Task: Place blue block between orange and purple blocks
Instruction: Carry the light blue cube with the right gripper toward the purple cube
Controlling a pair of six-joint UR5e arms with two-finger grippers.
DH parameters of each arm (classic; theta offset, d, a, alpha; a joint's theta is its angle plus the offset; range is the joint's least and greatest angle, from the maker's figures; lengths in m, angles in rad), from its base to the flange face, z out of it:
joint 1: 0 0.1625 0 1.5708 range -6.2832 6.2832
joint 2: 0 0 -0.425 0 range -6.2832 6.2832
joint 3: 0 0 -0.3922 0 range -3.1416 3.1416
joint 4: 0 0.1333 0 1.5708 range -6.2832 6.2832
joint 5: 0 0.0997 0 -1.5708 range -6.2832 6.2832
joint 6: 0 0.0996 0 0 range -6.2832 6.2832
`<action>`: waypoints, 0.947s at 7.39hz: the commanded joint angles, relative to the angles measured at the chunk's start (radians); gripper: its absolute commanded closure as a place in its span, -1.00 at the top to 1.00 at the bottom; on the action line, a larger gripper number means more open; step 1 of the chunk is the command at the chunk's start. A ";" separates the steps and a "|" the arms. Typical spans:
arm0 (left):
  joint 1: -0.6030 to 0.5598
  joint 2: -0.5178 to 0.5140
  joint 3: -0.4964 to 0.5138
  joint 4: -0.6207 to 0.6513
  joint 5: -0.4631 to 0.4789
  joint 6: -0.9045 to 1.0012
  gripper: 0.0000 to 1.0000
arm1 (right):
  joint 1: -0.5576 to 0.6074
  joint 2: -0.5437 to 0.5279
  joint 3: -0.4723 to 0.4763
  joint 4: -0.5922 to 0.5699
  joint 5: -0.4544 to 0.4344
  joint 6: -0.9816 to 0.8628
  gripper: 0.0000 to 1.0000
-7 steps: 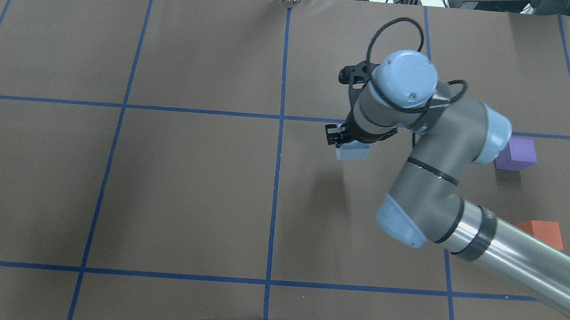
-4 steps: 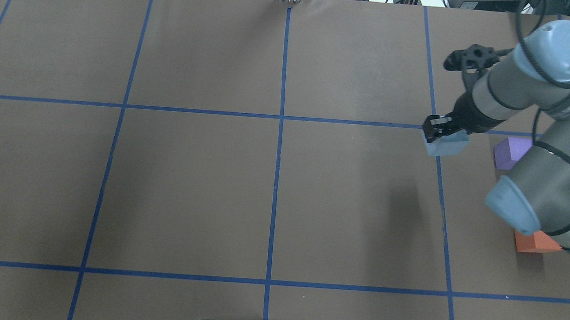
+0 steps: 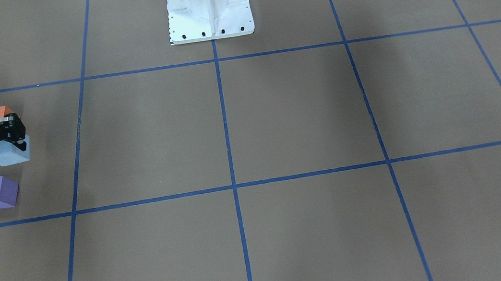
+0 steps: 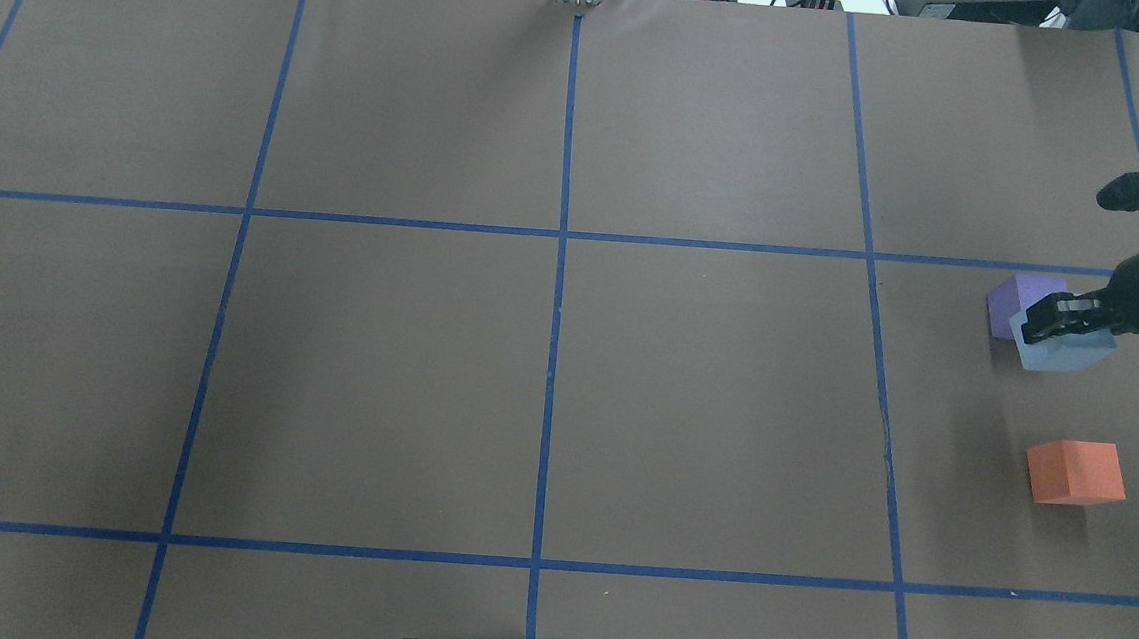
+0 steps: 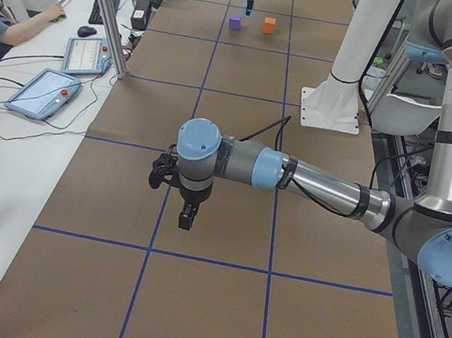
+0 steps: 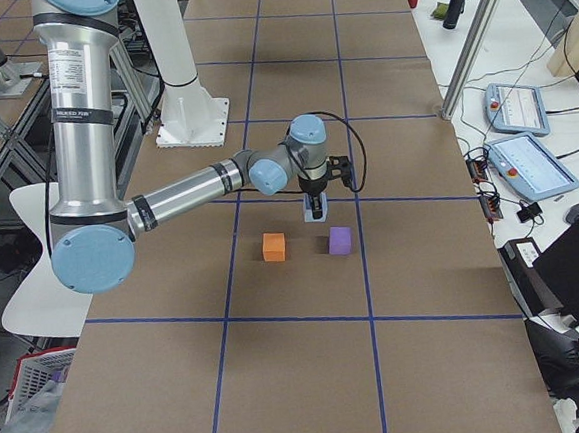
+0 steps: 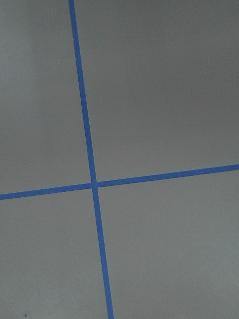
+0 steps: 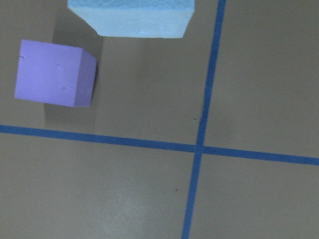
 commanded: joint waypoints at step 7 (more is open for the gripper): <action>0.001 -0.001 -0.007 0.002 0.000 0.000 1.00 | -0.146 -0.097 -0.252 0.505 -0.156 0.199 0.14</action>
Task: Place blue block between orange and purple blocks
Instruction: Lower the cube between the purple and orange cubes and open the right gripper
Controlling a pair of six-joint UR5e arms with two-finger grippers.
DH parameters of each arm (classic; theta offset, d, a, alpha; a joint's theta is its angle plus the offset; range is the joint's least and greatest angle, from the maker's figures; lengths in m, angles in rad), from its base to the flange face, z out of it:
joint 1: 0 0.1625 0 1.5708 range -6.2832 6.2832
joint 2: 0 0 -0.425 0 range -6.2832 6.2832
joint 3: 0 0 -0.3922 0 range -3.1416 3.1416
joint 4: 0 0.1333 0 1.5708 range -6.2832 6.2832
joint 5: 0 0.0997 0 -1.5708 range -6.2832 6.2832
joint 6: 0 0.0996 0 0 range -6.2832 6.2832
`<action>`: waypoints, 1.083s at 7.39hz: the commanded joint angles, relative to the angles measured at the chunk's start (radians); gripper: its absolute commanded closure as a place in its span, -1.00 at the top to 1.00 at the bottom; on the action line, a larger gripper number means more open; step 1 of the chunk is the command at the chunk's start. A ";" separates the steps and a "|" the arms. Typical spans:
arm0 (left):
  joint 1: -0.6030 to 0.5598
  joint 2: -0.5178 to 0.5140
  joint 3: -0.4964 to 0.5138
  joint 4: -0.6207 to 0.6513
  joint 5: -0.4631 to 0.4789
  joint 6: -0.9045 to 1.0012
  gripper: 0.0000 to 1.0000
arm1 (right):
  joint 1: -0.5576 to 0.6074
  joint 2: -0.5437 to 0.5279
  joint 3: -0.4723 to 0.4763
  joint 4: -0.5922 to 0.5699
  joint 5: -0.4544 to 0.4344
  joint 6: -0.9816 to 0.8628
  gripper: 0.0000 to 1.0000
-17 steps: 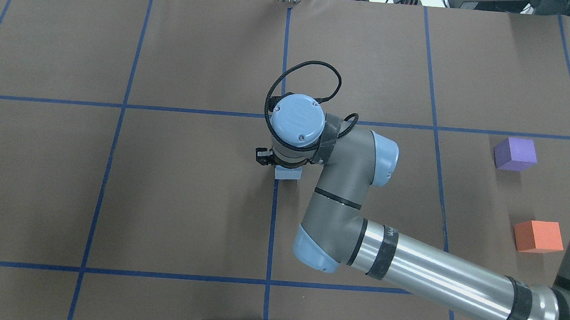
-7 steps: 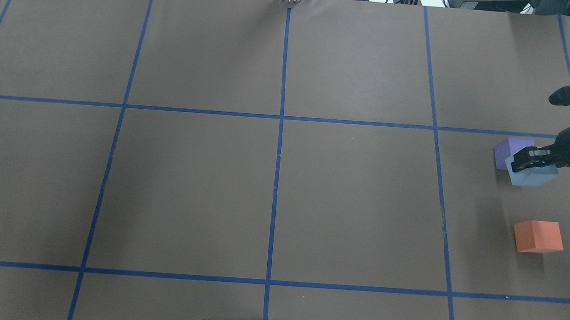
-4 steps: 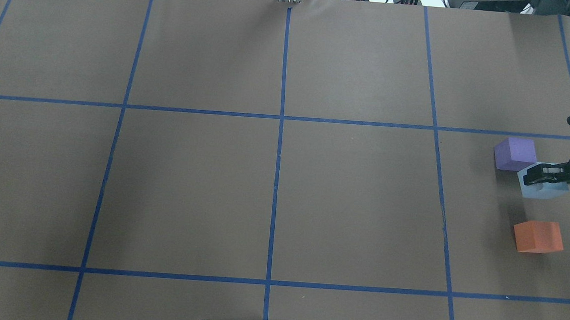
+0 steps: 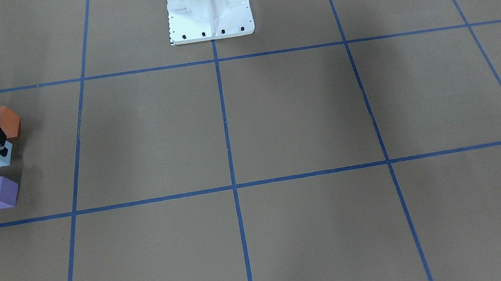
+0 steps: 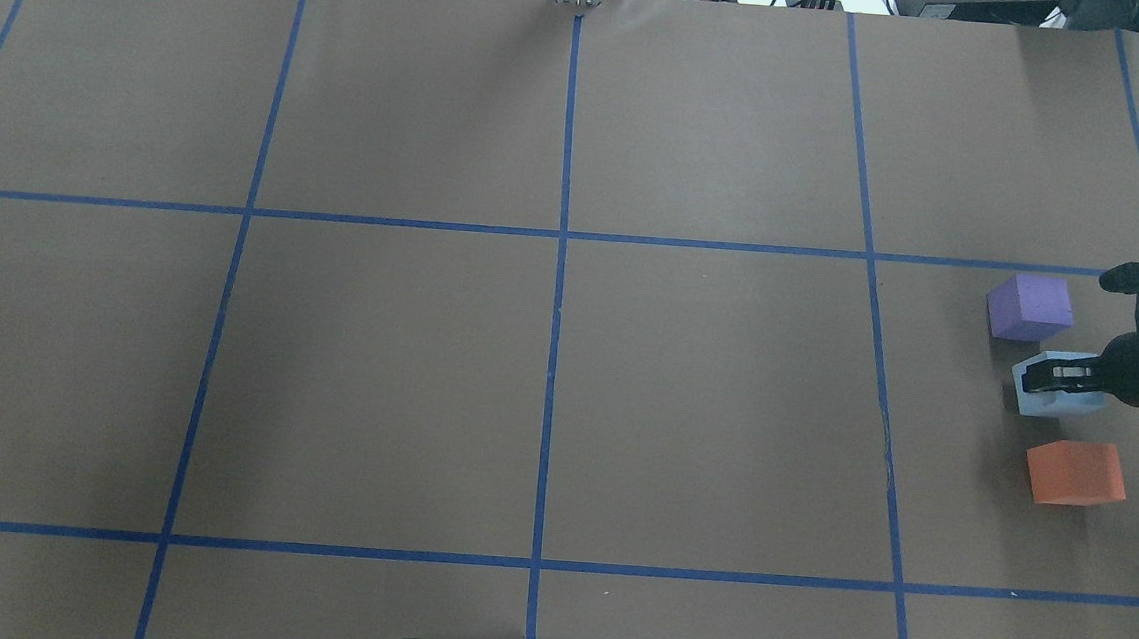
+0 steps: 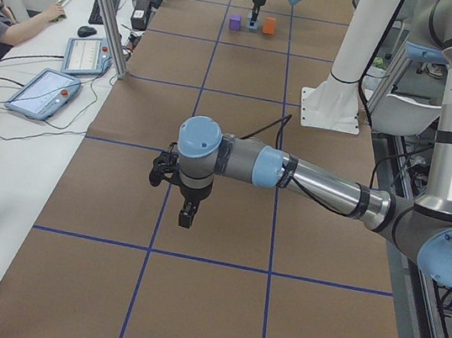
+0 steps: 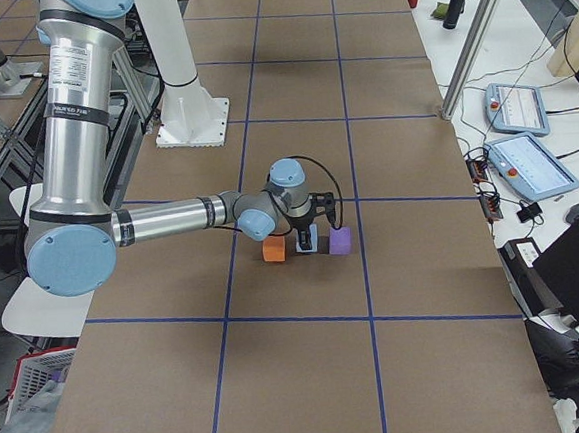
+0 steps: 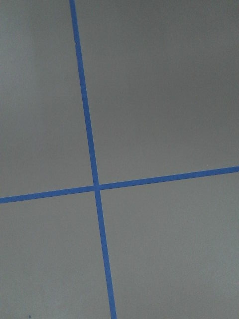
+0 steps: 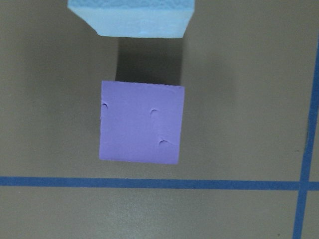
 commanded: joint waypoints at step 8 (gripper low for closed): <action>-0.002 0.000 -0.008 0.001 -0.001 0.000 1.00 | 0.206 -0.066 0.132 -0.158 0.174 -0.277 0.98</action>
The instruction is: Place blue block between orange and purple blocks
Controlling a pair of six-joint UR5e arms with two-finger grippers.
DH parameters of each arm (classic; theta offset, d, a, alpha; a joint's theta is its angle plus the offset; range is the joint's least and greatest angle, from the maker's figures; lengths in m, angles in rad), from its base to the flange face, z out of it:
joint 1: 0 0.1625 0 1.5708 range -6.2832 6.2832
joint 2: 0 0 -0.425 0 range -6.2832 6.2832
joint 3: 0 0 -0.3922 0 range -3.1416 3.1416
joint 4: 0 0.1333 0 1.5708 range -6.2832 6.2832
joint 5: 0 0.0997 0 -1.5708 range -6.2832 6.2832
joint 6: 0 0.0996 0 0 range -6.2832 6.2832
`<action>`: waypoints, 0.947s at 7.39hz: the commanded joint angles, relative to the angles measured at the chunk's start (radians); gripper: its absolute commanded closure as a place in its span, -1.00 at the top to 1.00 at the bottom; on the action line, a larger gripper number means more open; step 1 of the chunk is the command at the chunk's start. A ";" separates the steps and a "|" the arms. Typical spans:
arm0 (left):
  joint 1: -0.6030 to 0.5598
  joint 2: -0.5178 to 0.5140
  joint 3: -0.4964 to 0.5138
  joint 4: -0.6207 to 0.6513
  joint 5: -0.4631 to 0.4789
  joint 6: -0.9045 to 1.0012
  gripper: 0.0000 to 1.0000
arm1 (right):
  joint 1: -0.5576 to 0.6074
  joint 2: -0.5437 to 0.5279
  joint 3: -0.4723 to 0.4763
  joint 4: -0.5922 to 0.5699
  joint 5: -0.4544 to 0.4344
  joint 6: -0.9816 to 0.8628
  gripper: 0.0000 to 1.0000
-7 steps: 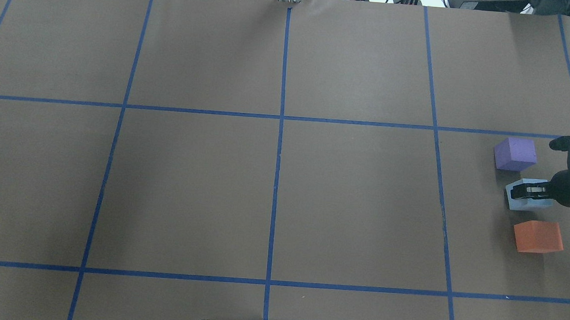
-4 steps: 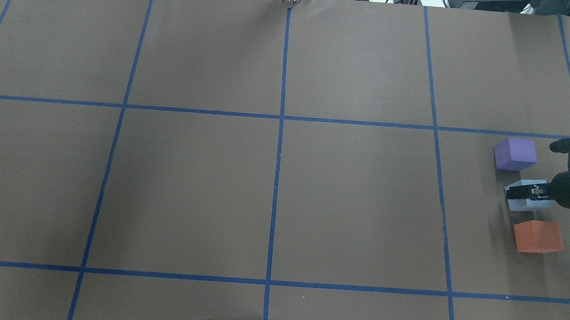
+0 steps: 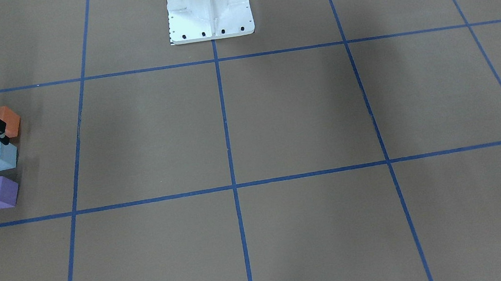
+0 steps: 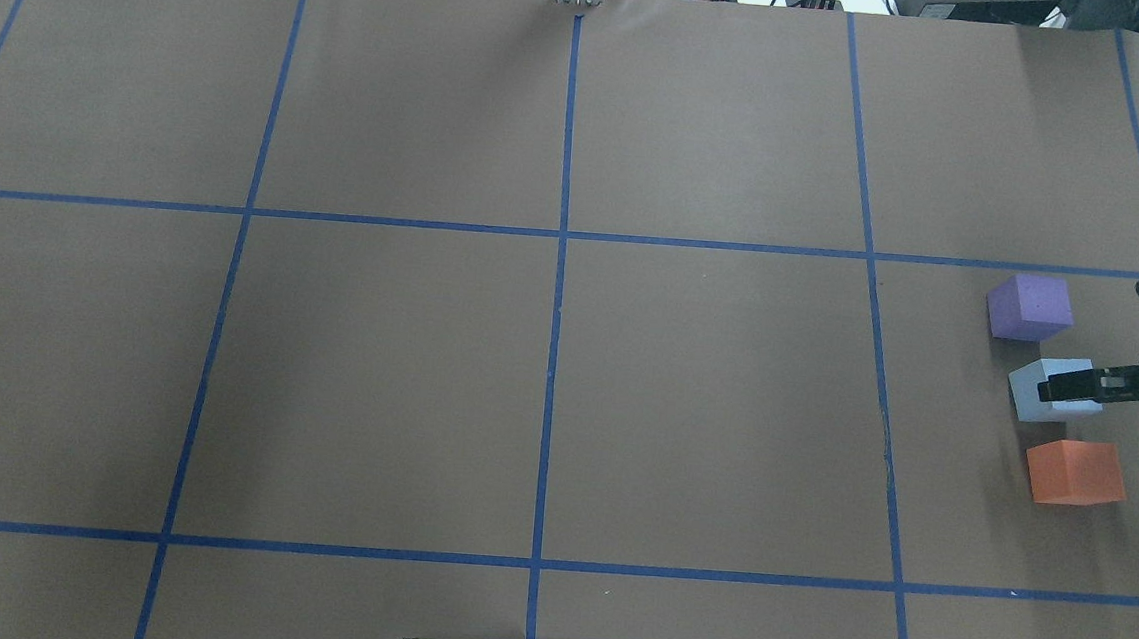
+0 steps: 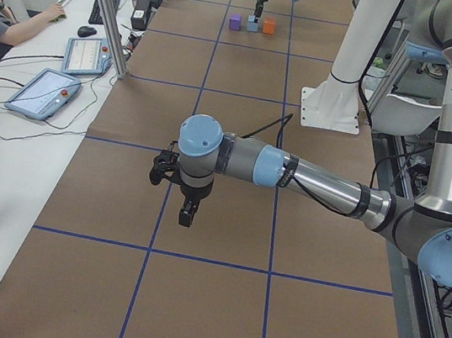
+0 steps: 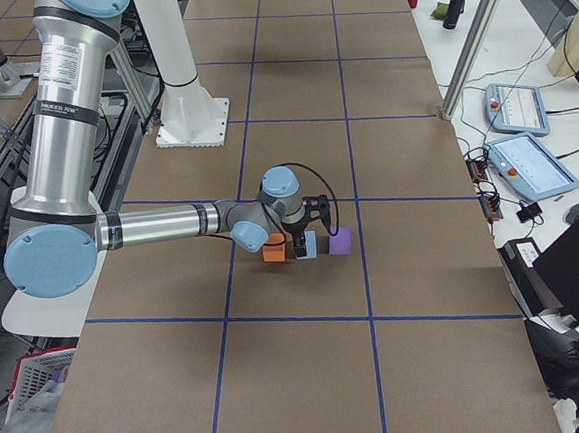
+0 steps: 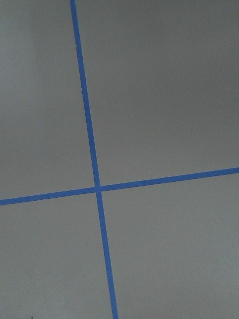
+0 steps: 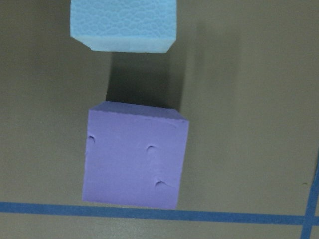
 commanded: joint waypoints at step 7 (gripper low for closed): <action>0.001 0.044 -0.002 -0.006 0.002 0.017 1.00 | 0.577 -0.032 0.094 -0.650 0.249 -0.847 0.96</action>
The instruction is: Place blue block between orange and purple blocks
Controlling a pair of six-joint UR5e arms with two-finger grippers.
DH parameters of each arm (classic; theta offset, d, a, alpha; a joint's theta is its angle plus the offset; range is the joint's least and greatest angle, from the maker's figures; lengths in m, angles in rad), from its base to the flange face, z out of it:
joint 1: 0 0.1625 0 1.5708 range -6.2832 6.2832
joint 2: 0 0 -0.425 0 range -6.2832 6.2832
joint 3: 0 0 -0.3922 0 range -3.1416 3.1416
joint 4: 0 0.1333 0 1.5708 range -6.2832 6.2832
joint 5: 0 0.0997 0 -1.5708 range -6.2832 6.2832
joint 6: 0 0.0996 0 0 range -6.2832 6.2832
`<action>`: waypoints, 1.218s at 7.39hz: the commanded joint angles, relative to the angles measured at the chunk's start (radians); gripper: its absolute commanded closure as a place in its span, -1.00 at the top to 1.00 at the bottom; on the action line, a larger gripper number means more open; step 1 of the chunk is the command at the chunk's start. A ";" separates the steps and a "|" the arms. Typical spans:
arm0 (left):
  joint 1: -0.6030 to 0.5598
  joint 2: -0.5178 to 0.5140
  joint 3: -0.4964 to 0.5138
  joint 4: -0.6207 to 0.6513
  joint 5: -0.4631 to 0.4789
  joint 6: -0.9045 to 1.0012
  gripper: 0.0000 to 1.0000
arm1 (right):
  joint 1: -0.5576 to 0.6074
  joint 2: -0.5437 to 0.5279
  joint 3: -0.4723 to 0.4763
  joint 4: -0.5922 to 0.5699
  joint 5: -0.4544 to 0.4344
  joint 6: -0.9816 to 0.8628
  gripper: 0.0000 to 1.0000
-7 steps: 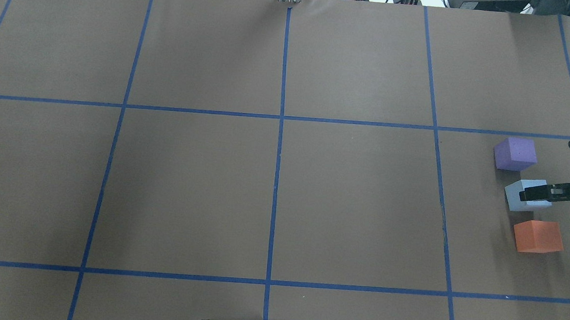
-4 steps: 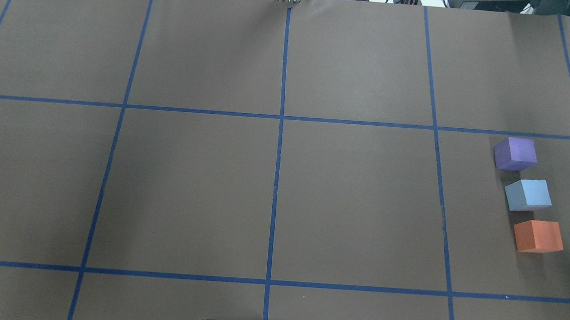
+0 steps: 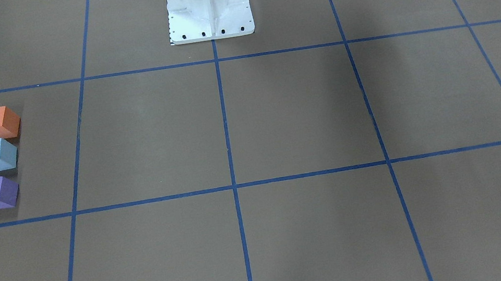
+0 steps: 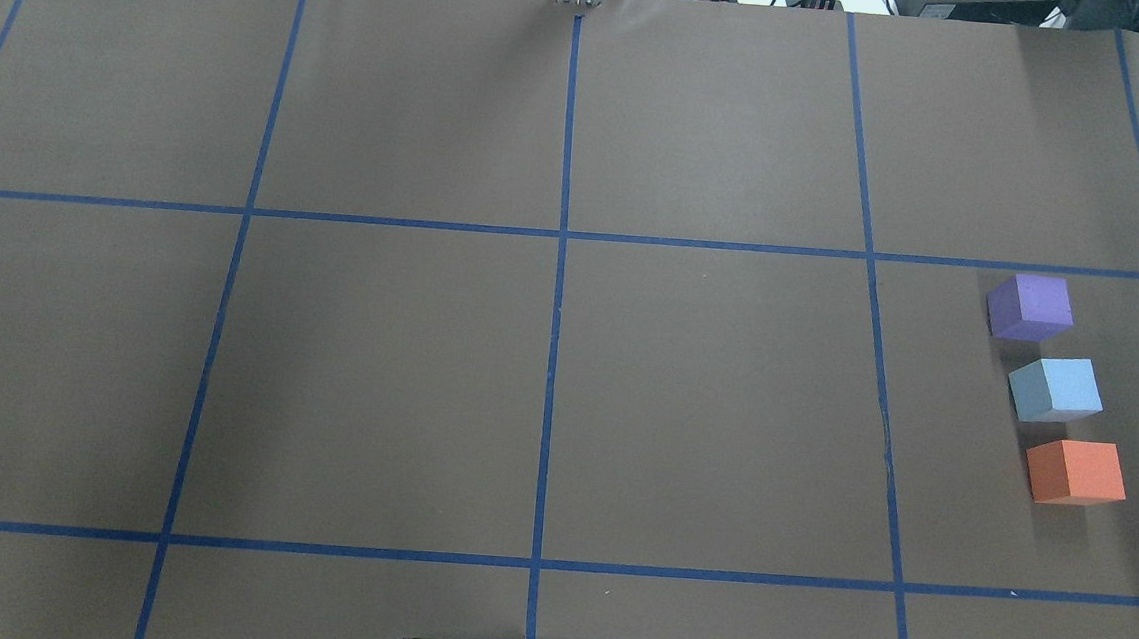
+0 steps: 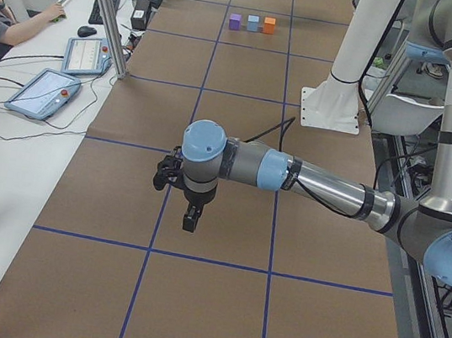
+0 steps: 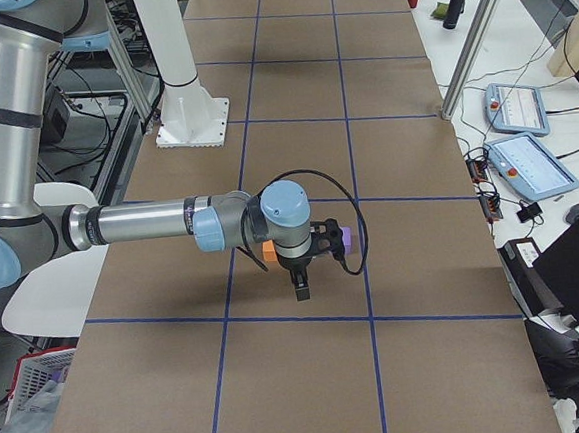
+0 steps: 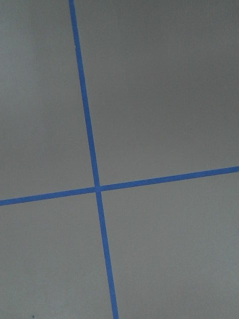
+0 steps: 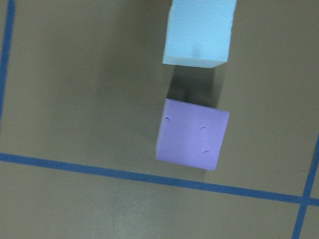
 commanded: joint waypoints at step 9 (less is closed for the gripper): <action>-0.007 0.017 -0.033 0.000 0.006 0.012 1.00 | 0.015 -0.007 0.005 0.009 0.001 0.065 1.00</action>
